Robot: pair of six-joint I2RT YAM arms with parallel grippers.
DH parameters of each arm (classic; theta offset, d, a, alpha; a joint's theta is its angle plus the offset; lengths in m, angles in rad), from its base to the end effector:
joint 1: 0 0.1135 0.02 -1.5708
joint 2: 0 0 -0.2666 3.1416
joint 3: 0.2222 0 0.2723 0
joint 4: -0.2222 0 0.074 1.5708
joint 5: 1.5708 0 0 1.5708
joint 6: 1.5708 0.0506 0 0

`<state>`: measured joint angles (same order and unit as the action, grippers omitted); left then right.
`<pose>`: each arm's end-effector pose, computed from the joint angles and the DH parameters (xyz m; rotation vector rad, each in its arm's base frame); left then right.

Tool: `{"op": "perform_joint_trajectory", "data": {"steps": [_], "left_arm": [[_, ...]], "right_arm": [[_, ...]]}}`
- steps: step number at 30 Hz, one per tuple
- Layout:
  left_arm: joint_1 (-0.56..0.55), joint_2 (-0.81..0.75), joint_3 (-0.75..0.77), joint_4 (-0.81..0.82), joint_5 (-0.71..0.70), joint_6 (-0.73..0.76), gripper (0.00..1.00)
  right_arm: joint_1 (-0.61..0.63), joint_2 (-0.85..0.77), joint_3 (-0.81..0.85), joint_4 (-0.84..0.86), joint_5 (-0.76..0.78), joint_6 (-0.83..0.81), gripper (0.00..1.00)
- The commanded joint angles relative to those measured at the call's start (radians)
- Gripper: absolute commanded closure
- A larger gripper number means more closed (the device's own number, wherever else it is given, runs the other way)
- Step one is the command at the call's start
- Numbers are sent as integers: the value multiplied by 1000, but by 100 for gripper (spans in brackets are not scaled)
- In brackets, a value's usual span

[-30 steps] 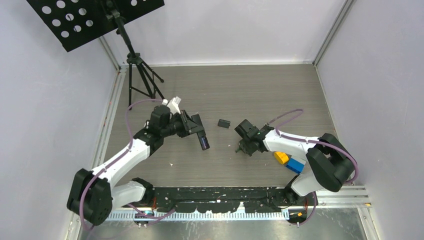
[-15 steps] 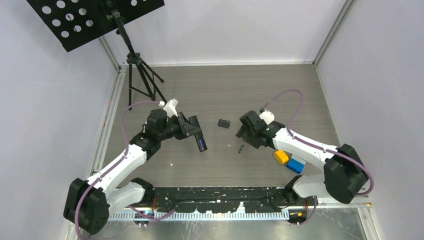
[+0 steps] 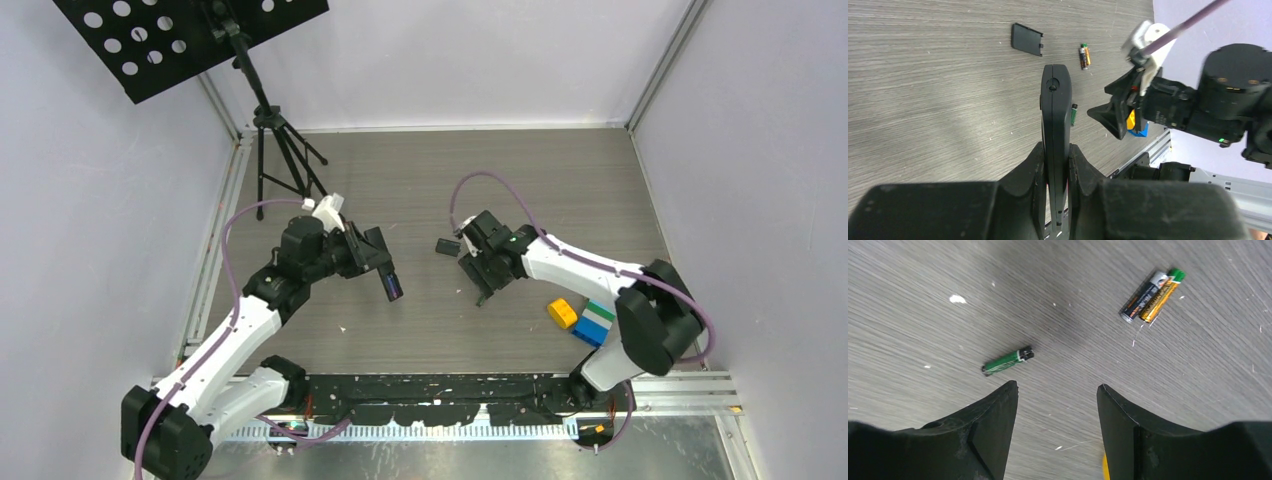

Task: Load the batteries into the remote control

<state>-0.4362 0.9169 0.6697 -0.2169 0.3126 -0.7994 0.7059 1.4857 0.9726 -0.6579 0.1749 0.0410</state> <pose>0.2103 -0.1152 0.2636 -0.1850 2.1831 -1.0604 0.2389 0.1921 0.1870 -0.8379 2.5744 -0.0209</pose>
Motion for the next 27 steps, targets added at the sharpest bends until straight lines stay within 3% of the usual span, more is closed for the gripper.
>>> {"op": "perform_joint_trajectory", "data": {"steps": [1,10,17,27], "left_arm": [[7,-16,57,-52,-33,24,100],[14,12,106,-96,-38,19,100],[47,90,160,-98,34,48,100],[121,218,167,45,199,70,100]], "right_arm": [[4,66,27,-28,13,-237,35],[4,167,31,24,-79,-314,34],[4,189,38,84,-218,-370,34],[-19,282,86,114,-333,-476,37]]}}
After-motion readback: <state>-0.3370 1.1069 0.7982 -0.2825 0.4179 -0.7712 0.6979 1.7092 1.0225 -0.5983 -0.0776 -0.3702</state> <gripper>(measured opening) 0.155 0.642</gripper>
